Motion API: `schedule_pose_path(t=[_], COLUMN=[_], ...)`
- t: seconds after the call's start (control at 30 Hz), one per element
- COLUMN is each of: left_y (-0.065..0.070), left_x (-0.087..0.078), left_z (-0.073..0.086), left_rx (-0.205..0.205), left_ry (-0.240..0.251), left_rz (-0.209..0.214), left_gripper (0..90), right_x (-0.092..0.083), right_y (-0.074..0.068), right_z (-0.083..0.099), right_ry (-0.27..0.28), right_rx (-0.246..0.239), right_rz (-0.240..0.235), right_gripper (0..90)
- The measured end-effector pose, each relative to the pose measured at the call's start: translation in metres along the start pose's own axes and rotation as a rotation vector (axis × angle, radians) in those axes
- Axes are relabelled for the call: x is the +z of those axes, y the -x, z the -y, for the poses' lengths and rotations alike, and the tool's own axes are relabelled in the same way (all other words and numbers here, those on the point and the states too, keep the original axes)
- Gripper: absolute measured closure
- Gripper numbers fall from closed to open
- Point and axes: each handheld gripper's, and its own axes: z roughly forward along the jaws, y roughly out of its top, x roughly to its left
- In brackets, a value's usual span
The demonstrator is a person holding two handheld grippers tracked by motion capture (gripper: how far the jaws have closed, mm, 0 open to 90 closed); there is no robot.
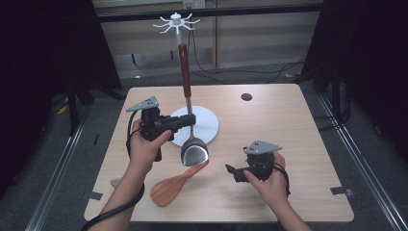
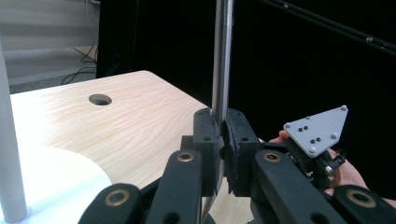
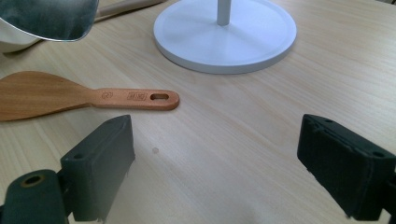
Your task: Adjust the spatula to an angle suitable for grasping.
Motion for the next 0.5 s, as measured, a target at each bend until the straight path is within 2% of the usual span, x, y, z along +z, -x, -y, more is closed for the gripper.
schedule_pose_path(t=[0.2,0.5], left_y=[-0.001,-0.005], left_x=[0.001,0.001], left_z=[-0.007,-0.022], left_rx=[0.001,0.039], left_ry=[0.007,0.004], left_rz=[-0.003,-0.006], left_gripper=[84.4,84.5], right_x=[-0.003,-0.004], right_y=[0.003,0.003], right_z=[0.000,0.001], right_ry=[0.007,0.000], right_rx=[0.003,0.016], right_rz=[0.006,-0.002], right_gripper=[10.4,10.7])
